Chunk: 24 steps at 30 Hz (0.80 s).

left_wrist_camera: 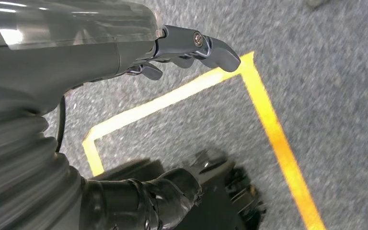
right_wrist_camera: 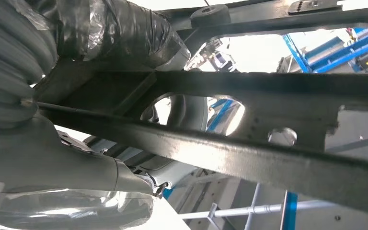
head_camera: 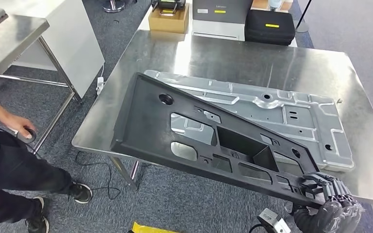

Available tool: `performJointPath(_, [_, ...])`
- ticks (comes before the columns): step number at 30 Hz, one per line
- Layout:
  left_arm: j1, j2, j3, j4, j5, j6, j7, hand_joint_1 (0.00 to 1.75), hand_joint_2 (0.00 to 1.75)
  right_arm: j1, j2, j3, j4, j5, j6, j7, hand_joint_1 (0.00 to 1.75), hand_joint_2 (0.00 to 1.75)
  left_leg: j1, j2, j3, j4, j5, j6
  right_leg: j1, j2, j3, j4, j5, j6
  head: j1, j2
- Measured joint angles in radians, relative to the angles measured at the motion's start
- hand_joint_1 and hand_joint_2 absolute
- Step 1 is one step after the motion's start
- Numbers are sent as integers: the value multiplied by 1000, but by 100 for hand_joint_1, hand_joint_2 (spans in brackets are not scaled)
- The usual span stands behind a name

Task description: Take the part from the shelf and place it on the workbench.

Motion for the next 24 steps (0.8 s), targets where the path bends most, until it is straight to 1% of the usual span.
performJointPath(1, [-1,0,0,0,1,11,4,0,175,-1,-1,0,0,0,0,1,175,175,-1,0,4,0,-7,-5,4,-1,2,-31,25,-8,0,0])
performJointPath(2, [-2,-1,0,0,0,25,9,0,175,-2,-2,0,-1,0,0,1,175,175,-1,0,5,0,-11,-11,8,0,1,-43,31,-17,1,0])
performJointPath(3, [-4,-2,0,0,-1,39,15,0,175,-3,-2,0,-1,0,0,1,175,175,-2,1,7,1,-12,-17,11,0,-2,-48,29,-25,1,0])
performJointPath(4, [-5,-2,0,0,-3,52,21,0,175,-5,-3,0,-2,0,0,2,175,175,-2,2,8,2,-16,-23,9,1,5,-51,31,-33,2,0])
performJointPath(5, [-6,-3,0,0,-5,62,26,0,175,-7,-4,0,-3,0,0,3,175,175,-2,3,9,11,-21,-28,7,2,14,-58,27,-39,2,0])
performJointPath(6, [-8,-4,0,0,-6,68,29,0,175,-10,-5,0,-4,0,0,4,175,175,-1,3,1,33,-33,-33,5,1,24,-64,25,-45,1,0])
performJointPath(7, [-11,-4,0,0,-8,72,31,0,175,-14,-6,0,-4,1,0,4,175,175,0,3,-20,76,-54,-37,3,0,33,-69,22,-49,0,0])
performJointPath(8, [-14,-4,0,0,-9,73,32,0,175,-17,-7,0,-5,1,0,4,175,175,2,4,-52,135,-80,-41,3,-2,39,-71,18,-54,-1,0])
performJointPath(9, [-15,-4,0,0,-10,74,33,0,175,-20,-7,0,-5,1,0,4,175,175,3,4,-92,199,-106,-43,4,-3,42,-71,14,-57,-2,0])
performJointPath(10, [-15,-4,0,0,-11,74,34,0,175,-22,-8,0,-5,1,0,4,175,175,4,4,-128,250,-121,-44,4,-2,45,-71,11,-59,-2,0])
performJointPath(11, [-14,-4,0,0,-11,74,35,0,175,-23,-8,0,-5,2,0,5,175,175,4,4,-151,273,-116,-45,5,-1,49,-70,7,-59,-3,0])
performJointPath(12, [-12,-4,0,0,-11,75,35,0,175,-23,-8,0,-5,2,0,5,175,175,4,4,-158,260,-91,-44,5,0,55,-70,3,-59,-2,0])
performJointPath(13, [-11,-4,0,0,-11,75,36,0,175,-23,-8,0,-5,4,0,6,175,175,4,4,-149,216,-48,-42,6,1,62,-70,-2,-57,-3,0])
performJointPath(14, [-11,-4,0,0,-11,75,36,0,175,-24,-8,0,-5,6,0,6,175,175,4,4,-131,152,1,-38,6,2,69,-70,-6,-55,-2,0])
performJointPath(15, [-12,-4,0,0,-12,75,36,0,175,-26,-9,0,-4,10,0,8,175,175,2,4,-116,96,36,-33,6,2,74,-70,-9,-52,-2,0])
performJointPath(16, [-14,-4,0,0,-13,75,36,0,175,-29,-9,0,-4,13,0,10,175,175,-1,5,-107,51,55,-29,6,1,74,-69,-11,-48,-2,0])
performJointPath(17, [-15,-4,0,0,-13,75,37,0,175,-33,-10,0,-4,16,0,14,175,175,-4,6,-104,26,66,-24,7,1,72,-69,-11,-43,-3,0])
performJointPath(18, [-15,-4,0,0,-14,75,38,0,175,-36,-12,0,-4,20,0,19,175,175,-7,5,-107,19,65,-21,7,1,69,-70,-10,-38,-3,0])
performJointPath(20, [-14,-5,0,0,-18,76,40,0,175,-43,-17,0,-4,28,0,28,175,175,-4,5,-104,7,77,-12,8,0,66,-70,-12,-27,-4,0])
performJointPath(21, [-13,-6,0,0,-22,76,41,0,175,-47,-22,0,-4,34,0,32,175,175,-1,5,-101,1,79,-9,8,0,63,-60,-21,-22,-3,0])
performJointPath(22, [-15,-6,0,0,-26,76,43,0,175,-54,-27,0,-4,40,0,37,175,175,2,5,-97,-5,82,-4,8,-1,51,-32,-39,-16,-2,0])
performJointPath(23, [-18,-7,0,0,-31,76,44,0,175,-62,-32,0,-4,47,0,43,175,175,4,6,-95,-8,84,0,6,-1,29,15,-66,-11,-2,0])
performJointPath(24, [-20,-7,0,0,-35,75,46,0,175,-70,-36,0,-4,55,0,49,175,175,4,6,-94,-9,84,2,5,-2,0,76,-96,-7,-1,0])
